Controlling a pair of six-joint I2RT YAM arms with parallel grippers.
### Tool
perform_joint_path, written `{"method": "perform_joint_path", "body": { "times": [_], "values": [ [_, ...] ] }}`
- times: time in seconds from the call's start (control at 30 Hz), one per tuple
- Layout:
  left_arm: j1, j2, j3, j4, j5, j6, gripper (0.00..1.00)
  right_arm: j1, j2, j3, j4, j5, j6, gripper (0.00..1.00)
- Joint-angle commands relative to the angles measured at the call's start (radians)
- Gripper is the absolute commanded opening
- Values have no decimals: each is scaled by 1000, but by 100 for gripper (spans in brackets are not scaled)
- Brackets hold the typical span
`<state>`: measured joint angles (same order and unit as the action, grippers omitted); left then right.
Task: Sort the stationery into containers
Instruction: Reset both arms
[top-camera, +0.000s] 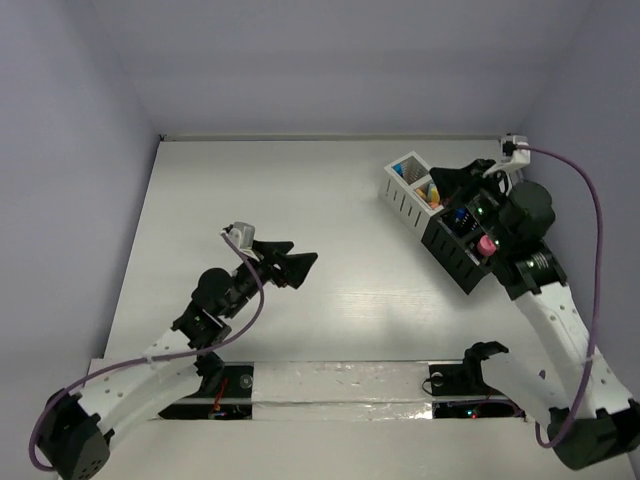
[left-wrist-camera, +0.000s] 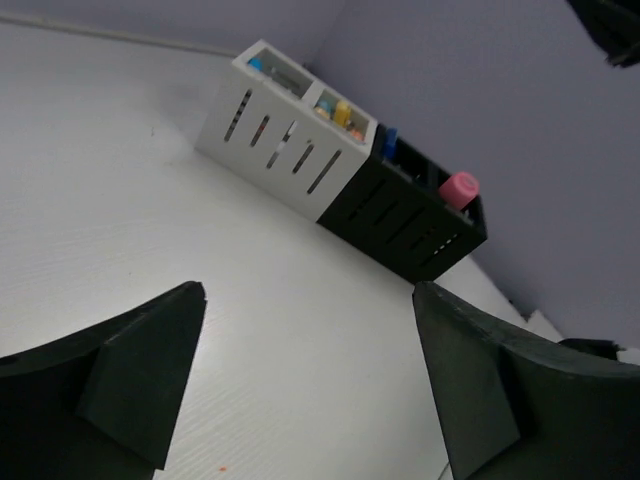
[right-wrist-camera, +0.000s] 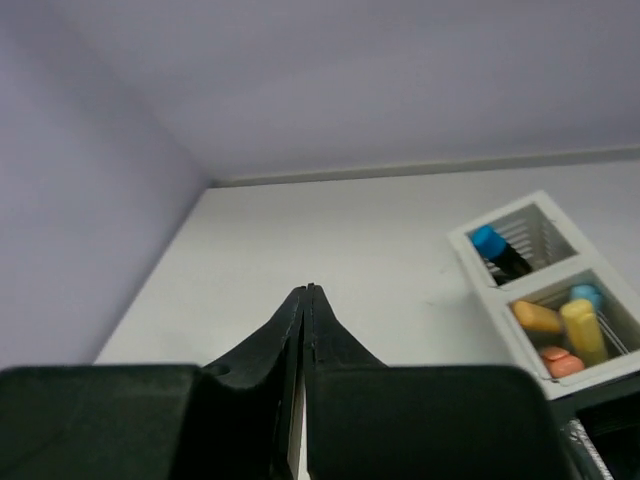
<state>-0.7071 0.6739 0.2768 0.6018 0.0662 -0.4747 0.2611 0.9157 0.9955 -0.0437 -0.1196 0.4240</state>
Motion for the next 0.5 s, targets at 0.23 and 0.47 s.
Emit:
{"method": "perform_joint_path", "body": {
  "times": [0.23, 0.47],
  "values": [
    [-6, -240, 243, -182, -65, -87, 99, -2, -230, -9, -11, -219, 64, 100],
    [-6, -298, 358, -341, -216, -73, 99, -2, -324, -70, 25, -224, 62, 100]
  ]
}}
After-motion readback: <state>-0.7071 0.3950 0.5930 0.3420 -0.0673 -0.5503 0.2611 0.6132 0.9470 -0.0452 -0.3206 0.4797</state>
